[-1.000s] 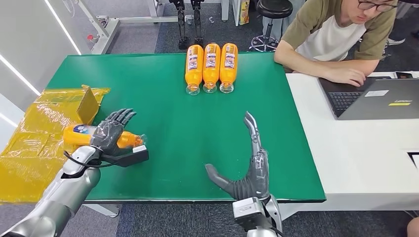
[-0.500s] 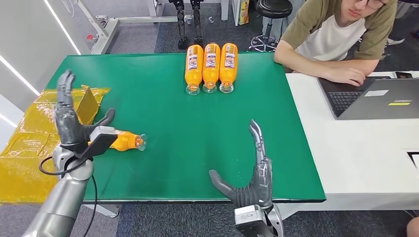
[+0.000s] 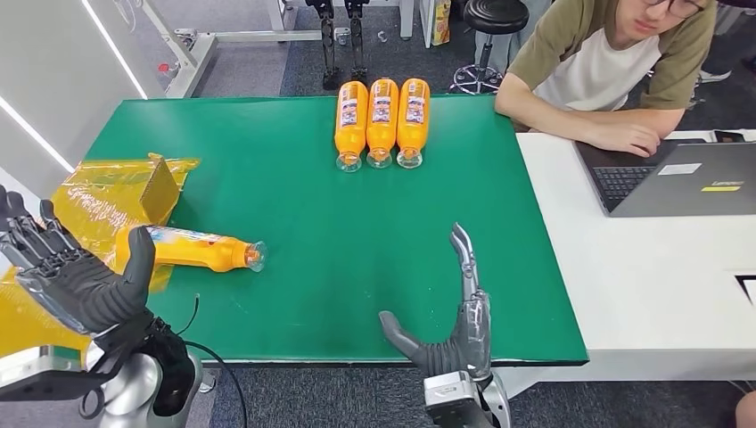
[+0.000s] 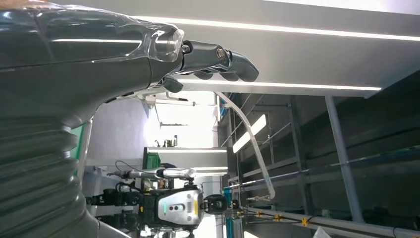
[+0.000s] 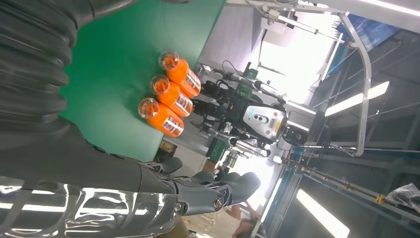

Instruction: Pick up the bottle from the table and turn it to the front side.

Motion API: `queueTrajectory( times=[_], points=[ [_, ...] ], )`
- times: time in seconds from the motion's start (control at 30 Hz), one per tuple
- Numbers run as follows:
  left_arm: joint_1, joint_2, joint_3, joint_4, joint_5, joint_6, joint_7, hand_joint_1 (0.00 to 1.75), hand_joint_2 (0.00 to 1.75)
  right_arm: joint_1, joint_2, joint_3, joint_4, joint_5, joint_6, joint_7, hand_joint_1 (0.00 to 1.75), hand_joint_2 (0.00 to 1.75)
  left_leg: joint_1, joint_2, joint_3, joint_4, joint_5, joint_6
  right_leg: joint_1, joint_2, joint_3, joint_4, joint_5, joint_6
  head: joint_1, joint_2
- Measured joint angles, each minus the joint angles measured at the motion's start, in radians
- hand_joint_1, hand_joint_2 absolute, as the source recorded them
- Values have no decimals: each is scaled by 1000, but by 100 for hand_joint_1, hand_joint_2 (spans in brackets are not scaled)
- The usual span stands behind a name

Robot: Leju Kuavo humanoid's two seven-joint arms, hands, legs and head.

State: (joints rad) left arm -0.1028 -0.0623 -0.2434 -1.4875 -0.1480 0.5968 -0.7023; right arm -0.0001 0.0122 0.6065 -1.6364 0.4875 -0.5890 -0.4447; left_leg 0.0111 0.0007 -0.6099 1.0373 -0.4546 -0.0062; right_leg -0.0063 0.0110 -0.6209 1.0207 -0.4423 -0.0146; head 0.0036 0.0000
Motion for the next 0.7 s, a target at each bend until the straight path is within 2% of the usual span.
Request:
queueTrajectory(
  times=[0.07, 0.17, 0.27, 0.47, 0.7],
  points=[
    [13, -12, -5, -16, 34, -27, 0, 0, 175, 0, 0, 0, 0, 0, 0, 0, 0, 175, 0, 0, 0, 0, 0, 0, 0, 0, 0, 0, 0, 0, 0, 0],
    [53, -52, -23, -26, 108, -121, 0, 0, 175, 2, 0, 0, 0, -1, -4, 2, 0, 175, 0, 0, 0, 0, 0, 0, 0, 0, 0, 0, 0, 0, 0, 0],
    [106, -94, -70, -26, 85, -178, 0, 0, 175, 18, 0, -2, -1, 4, -19, -4, 0, 175, 0, 0, 0, 0, -1, 1, 0, 0, 0, -1, -1, 1, 0, 0],
    [133, -118, -145, -34, 20, -172, 0, 0, 175, 64, 1, -10, -25, 27, -62, -18, 0, 175, 0, 0, -1, 0, -2, 2, 0, 0, 0, -1, -2, 2, 0, 0],
    [133, -118, -154, -76, 15, -160, 0, 0, 175, 88, 16, -20, -72, 55, -53, -15, 0, 175, 0, 0, 0, 0, -2, 2, 0, 0, 0, 0, -2, 2, 0, 0]
  ],
)
